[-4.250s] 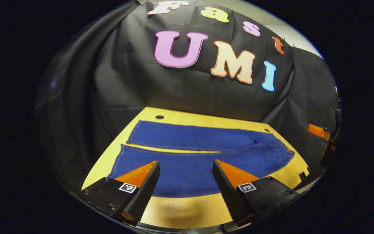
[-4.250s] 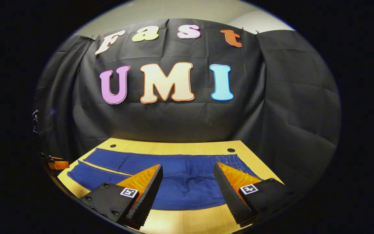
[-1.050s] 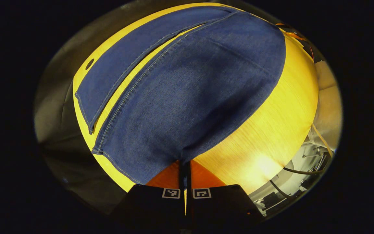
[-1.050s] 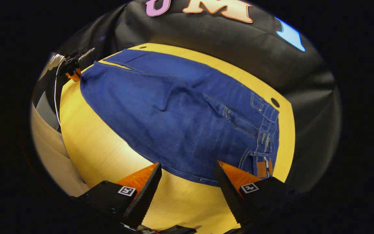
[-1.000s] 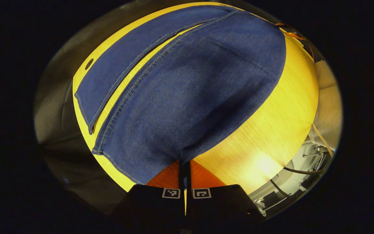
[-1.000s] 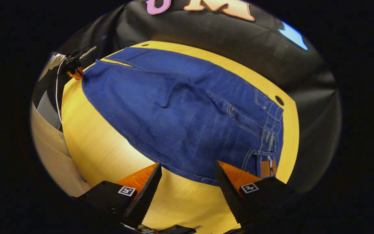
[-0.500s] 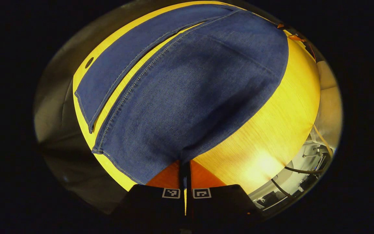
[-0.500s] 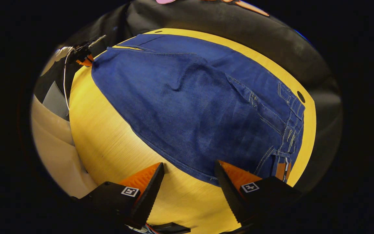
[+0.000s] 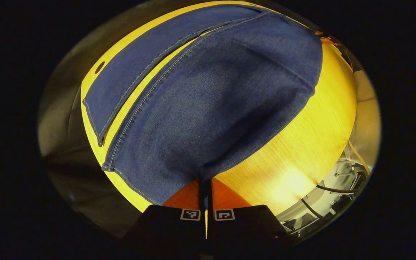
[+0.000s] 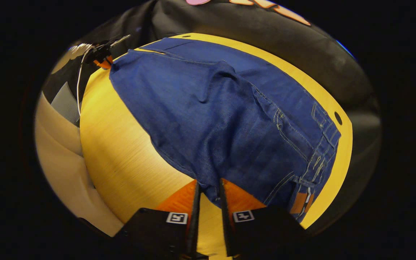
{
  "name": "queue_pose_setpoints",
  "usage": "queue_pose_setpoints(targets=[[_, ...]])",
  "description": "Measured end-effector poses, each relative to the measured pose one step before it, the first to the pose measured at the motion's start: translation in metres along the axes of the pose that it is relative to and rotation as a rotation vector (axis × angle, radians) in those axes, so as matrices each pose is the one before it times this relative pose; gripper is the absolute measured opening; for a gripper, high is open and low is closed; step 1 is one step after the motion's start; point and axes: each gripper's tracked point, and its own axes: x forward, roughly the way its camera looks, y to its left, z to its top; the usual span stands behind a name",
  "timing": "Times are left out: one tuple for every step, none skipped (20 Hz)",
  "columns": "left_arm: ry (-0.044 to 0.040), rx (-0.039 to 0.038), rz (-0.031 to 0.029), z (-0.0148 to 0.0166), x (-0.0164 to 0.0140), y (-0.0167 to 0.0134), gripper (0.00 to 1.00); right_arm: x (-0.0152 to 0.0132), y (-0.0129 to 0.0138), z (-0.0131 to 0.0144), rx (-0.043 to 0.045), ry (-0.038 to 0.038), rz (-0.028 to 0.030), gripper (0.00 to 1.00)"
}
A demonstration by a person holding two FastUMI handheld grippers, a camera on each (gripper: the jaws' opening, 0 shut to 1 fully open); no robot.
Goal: Grasp the waist and the cuffs of the jeans and fold them to make the two legs overlap; first hold the waist and fold one-third of the jeans toward the cuffs, then hold the cuffs and fold the remaining one-third in the same direction to finish folding.
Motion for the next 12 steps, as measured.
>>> queue_pose_setpoints(targets=[[0.00054,0.00173,-0.00231,-0.00067,-0.00006,0.00052,0.00,0.00141,-0.00159,-0.00154,-0.00567,0.00188,-0.00088,0.25],[0.00030,0.00107,-0.00278,0.00002,0.00021,0.00089,0.00,0.00039,-0.00151,-0.00029,0.01490,0.00499,0.00119,0.22],[-0.00163,-0.00052,-0.00342,0.00016,0.00024,-0.00033,0.00,0.00026,-0.00006,0.00055,0.02134,0.00029,-0.00524,0.22],[-0.00291,-0.00120,-0.00024,0.00022,-0.00112,-0.00045,0.00,0.00186,0.00017,-0.00085,0.02780,-0.00272,-0.01056,0.17],[-0.00584,-0.00386,0.00171,-0.00135,0.00023,0.00065,0.00,-0.00317,-0.00258,0.00039,0.01364,-0.01251,-0.01852,0.07],[-0.00783,-0.00815,0.00417,-0.00052,-0.00062,0.00034,0.00,0.00041,-0.00047,-0.00082,0.01462,0.00238,-0.02225,0.06],[-0.00730,-0.01350,0.00659,0.00019,-0.00026,0.00098,0.00,-0.00214,-0.00067,0.00185,0.00963,-0.01399,-0.02984,0.04],[-0.00862,-0.02179,0.01252,0.00012,-0.00055,0.00030,0.00,-0.00023,-0.00045,-0.00027,0.01755,-0.00436,-0.03770,0.04],[-0.01235,-0.03239,0.01996,-0.00044,-0.00048,0.00020,0.00,-0.00121,-0.00044,-0.00089,0.01980,-0.01397,-0.04871,0.04],[-0.01720,-0.03136,0.02551,-0.00005,-0.00044,0.00116,0.00,-0.00082,-0.00087,0.00121,0.01142,-0.00991,-0.04923,0.04],[-0.02232,-0.02985,0.03023,0.00015,0.00029,0.00053,0.00,-0.00253,0.00000,-0.00055,0.01548,-0.00509,-0.04703,0.04],[-0.03545,-0.02254,0.03617,0.00141,0.00051,0.00226,0.00,-0.00433,-0.00095,0.00257,0.01951,-0.01290,-0.04802,0.04]])
